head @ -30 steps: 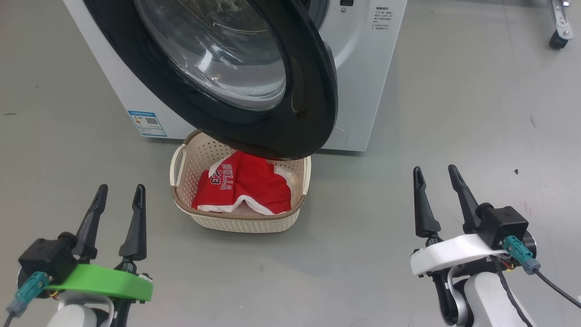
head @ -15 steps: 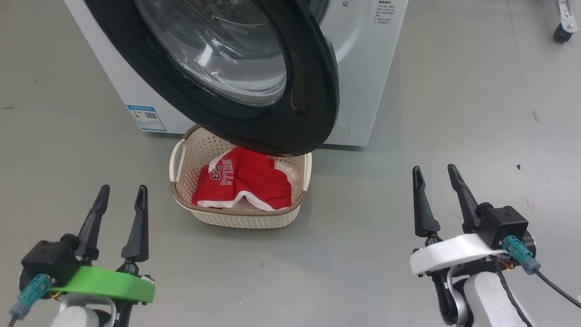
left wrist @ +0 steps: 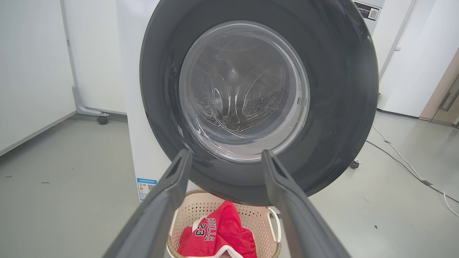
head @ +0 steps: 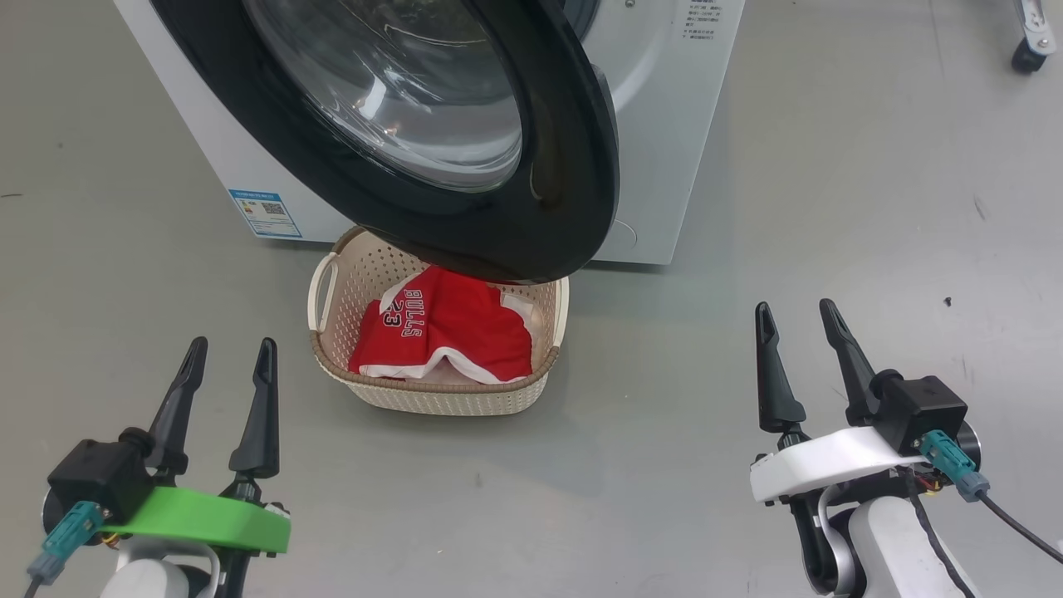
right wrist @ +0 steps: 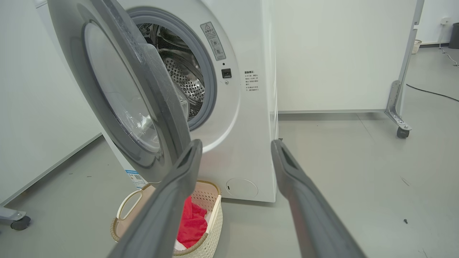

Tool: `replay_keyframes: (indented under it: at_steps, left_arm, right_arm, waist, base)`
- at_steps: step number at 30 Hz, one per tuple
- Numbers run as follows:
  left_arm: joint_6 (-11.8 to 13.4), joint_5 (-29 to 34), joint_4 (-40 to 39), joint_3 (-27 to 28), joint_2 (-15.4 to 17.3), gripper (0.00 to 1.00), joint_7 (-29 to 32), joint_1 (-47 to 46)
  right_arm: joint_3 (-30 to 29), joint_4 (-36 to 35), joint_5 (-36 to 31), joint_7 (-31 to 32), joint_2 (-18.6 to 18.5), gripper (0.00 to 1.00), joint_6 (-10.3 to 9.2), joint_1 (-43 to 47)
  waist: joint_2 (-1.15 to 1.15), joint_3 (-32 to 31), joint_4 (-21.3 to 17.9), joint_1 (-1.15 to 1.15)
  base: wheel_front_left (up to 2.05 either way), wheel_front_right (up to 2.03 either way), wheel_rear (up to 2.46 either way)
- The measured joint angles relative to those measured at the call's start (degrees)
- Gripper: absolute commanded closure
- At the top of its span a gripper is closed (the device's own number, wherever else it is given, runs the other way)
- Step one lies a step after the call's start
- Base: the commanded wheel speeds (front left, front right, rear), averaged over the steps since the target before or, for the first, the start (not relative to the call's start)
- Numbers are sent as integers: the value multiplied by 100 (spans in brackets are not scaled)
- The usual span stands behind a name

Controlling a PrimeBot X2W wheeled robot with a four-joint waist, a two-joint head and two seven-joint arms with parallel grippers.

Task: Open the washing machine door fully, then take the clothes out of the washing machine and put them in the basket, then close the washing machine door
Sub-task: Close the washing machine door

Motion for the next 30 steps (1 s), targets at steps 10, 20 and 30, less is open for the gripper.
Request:
replay_keyframes:
  at_steps: [10, 20, 30]
  left_arm:
    - [-1, 41, -32, -12, -75, 0, 0, -2]
    - [-2, 40, -121, -74, -221, 0, 0, -94]
    - [-8, 38, -185, -225, -413, 0, 0, -405]
  right_arm:
    - [-13, -186, 18, -8, 4, 100, -7, -30]
    - [511, -212, -657, -8, -131, 100, 193, -468]
    - [1125, -125, -1102, 159, -281, 100, 435, -1335]
  waist:
    - [0, 116, 50, 0]
    - [0, 462, 227, 0]
    - [0, 946, 512, 0]
  base:
    - [0, 0, 0]
    - [0, 0, 0]
    - [0, 0, 0]
